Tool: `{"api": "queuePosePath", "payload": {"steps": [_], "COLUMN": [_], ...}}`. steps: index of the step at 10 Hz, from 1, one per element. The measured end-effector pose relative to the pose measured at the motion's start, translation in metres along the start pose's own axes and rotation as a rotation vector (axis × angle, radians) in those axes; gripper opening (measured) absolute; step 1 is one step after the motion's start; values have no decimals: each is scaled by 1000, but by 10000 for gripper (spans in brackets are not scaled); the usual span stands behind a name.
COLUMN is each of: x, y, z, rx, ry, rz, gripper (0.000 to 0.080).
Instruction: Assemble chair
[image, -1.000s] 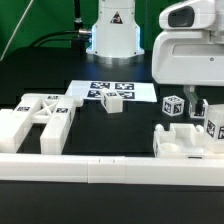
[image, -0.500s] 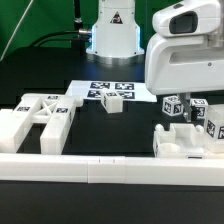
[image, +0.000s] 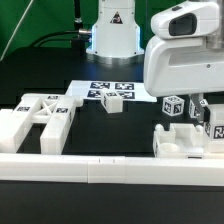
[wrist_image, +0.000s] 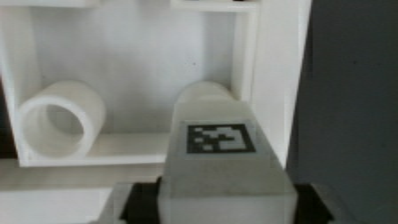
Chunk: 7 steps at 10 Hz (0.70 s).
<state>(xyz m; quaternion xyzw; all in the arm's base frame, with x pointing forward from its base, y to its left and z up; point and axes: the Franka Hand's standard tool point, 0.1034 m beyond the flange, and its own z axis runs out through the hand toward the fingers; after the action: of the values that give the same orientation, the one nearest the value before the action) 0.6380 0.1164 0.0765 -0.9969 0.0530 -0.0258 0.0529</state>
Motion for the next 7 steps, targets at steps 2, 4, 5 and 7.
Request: {"api": "queuePosePath", "payload": {"steps": [2, 4, 5, 7], "x": [1, 3, 3, 3], "y": [-1, 2, 2, 2], "z": [1, 0, 0, 0], "rx": [-8, 15, 17, 18], "ry": [27, 33, 33, 32], "rz": [242, 420, 491, 590], "gripper": [286, 286, 287, 287]}}
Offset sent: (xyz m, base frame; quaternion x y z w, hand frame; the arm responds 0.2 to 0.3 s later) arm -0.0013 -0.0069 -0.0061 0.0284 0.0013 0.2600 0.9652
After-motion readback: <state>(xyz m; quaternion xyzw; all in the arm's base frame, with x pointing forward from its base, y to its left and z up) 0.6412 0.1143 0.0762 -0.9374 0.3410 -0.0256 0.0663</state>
